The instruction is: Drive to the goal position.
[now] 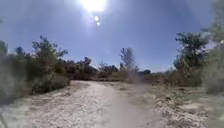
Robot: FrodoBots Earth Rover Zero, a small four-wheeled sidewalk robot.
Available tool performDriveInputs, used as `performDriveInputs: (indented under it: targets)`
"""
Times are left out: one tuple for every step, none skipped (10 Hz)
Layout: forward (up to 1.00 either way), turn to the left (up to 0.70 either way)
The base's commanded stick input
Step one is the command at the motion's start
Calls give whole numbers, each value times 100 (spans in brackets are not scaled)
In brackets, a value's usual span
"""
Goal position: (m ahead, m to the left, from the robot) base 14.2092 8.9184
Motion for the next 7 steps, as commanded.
performDriveInputs:
  targets:
    - [44, 2]
    - [44, 2]
    - [44, 2]
    - [44, 2]
    - [44, 2]
    - [44, 2]
    - [44, 2]
